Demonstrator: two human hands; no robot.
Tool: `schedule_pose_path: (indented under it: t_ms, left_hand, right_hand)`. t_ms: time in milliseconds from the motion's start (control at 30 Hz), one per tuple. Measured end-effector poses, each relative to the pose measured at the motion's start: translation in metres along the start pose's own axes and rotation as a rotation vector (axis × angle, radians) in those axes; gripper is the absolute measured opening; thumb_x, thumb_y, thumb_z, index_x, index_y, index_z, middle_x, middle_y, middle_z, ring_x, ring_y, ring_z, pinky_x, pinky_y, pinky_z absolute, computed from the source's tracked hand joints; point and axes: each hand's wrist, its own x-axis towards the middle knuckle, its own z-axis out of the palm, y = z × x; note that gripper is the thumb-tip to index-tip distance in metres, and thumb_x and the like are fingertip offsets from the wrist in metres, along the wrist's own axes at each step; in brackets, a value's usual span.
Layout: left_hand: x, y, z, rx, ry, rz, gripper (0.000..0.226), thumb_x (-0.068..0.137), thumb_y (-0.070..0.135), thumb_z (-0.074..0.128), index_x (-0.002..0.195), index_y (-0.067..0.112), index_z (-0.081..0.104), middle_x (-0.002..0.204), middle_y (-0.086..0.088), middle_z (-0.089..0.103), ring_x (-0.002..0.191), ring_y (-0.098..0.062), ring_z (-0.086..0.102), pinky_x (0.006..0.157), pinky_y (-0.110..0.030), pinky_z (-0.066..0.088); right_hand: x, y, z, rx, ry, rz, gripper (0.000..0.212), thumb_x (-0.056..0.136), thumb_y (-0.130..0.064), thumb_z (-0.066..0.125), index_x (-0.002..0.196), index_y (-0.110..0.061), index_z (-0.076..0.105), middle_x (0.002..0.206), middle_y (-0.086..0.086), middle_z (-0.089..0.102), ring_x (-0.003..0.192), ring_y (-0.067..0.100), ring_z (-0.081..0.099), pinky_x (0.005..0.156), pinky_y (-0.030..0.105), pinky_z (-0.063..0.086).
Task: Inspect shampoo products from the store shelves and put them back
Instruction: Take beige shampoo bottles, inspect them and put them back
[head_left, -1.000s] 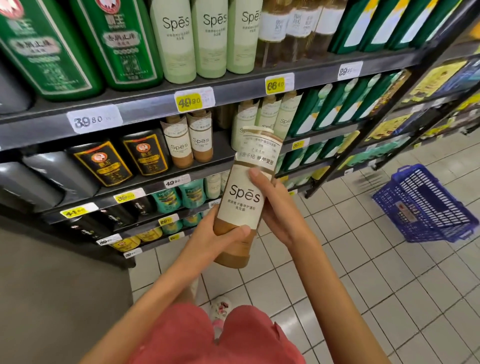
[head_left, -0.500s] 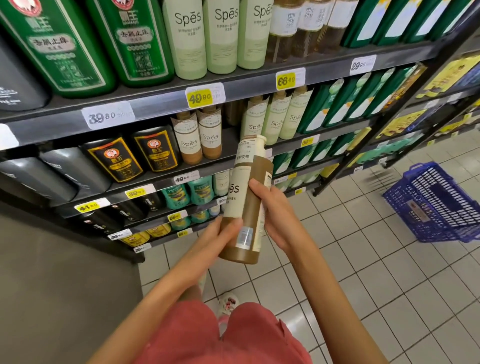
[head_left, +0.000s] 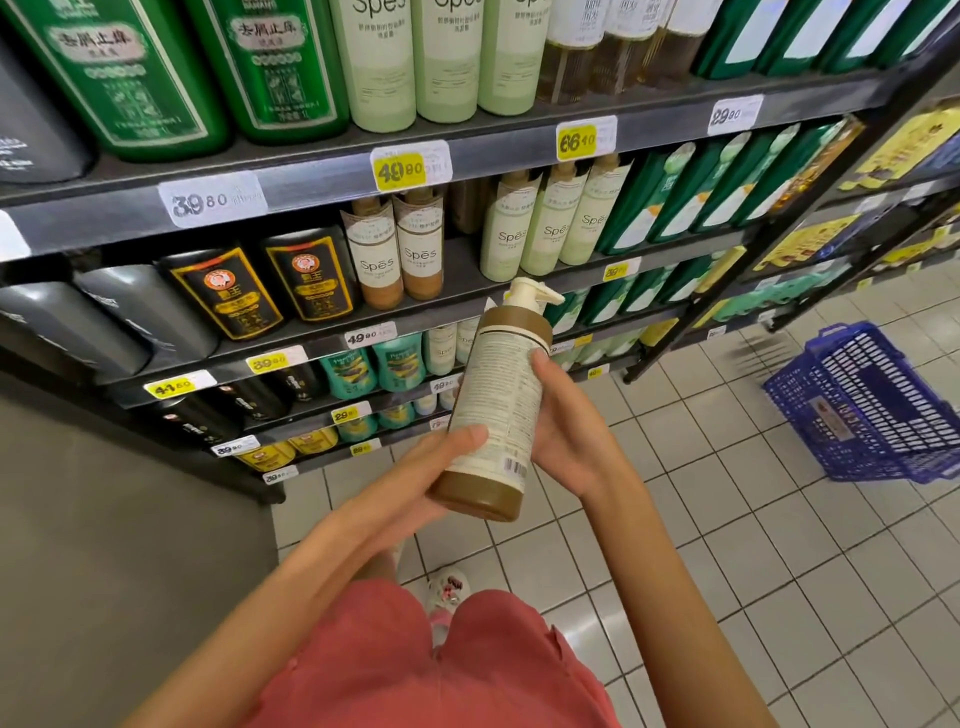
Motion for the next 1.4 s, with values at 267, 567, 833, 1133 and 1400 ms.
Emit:
schedule_pose_path:
  t_ms: [267, 567, 833, 1133, 1400]
  left_hand:
    - [0.002, -0.007, -0.017, 0.021, -0.007, -0.109, 0.068, 0.076, 0.060, 0.059, 0.130, 0.022, 0.043, 0.122, -0.008, 0.064, 0.113, -0.025, 0.060, 0.087, -0.044, 0.054]
    - [0.016, -0.023, -0.007, 0.673, 0.345, 0.122, 0.045, 0.079, 0.051, 0.059, 0.119, 0.033, 0.046, 0.112, 0.010, 0.060, 0.095, 0.006, 0.060, 0.078, -0.011, 0.047]
    - [0.012, -0.017, -0.016, 0.170, 0.135, -0.041, 0.059, 0.077, 0.045, 0.054, 0.128, 0.016, 0.049, 0.114, -0.006, 0.068, 0.103, -0.017, 0.065, 0.076, -0.030, 0.057]
    - [0.016, -0.016, -0.033, 0.289, 0.092, 0.032, 0.043, 0.081, 0.029, 0.055, 0.122, 0.019, 0.053, 0.123, -0.005, 0.062, 0.110, -0.014, 0.061, 0.081, -0.026, 0.054]
    - [0.035, -0.018, -0.028, 0.502, 0.046, 0.226, 0.052, 0.085, 0.005, 0.059, 0.131, 0.021, 0.043, 0.127, 0.003, 0.057, 0.115, -0.009, 0.056, 0.091, -0.024, 0.050]
  right_hand:
    - [-0.005, 0.017, 0.007, -0.075, 0.098, -0.027, 0.058, 0.086, -0.029, 0.054, 0.135, -0.002, 0.042, 0.131, 0.024, 0.054, 0.122, 0.036, 0.053, 0.104, 0.048, 0.042]
    - [-0.002, 0.012, 0.009, -0.533, 0.379, -0.041, 0.061, 0.084, -0.032, 0.069, 0.123, -0.017, 0.024, 0.098, 0.004, 0.057, 0.078, 0.013, 0.061, 0.061, 0.025, 0.053]
    - [-0.005, 0.026, 0.013, -0.341, 0.183, 0.068, 0.042, 0.092, -0.035, 0.055, 0.122, -0.006, 0.057, 0.121, 0.018, 0.064, 0.108, 0.026, 0.063, 0.095, 0.039, 0.051]
    - [-0.018, 0.038, -0.001, -0.462, 0.158, 0.025, 0.052, 0.095, -0.029, 0.053, 0.142, -0.025, 0.030, 0.129, 0.001, 0.059, 0.114, 0.018, 0.060, 0.095, 0.050, 0.049]
    - [-0.034, 0.030, -0.018, -0.667, 0.218, -0.246, 0.051, 0.089, -0.012, 0.061, 0.134, -0.015, 0.038, 0.131, 0.012, 0.055, 0.121, 0.026, 0.054, 0.098, 0.042, 0.049]
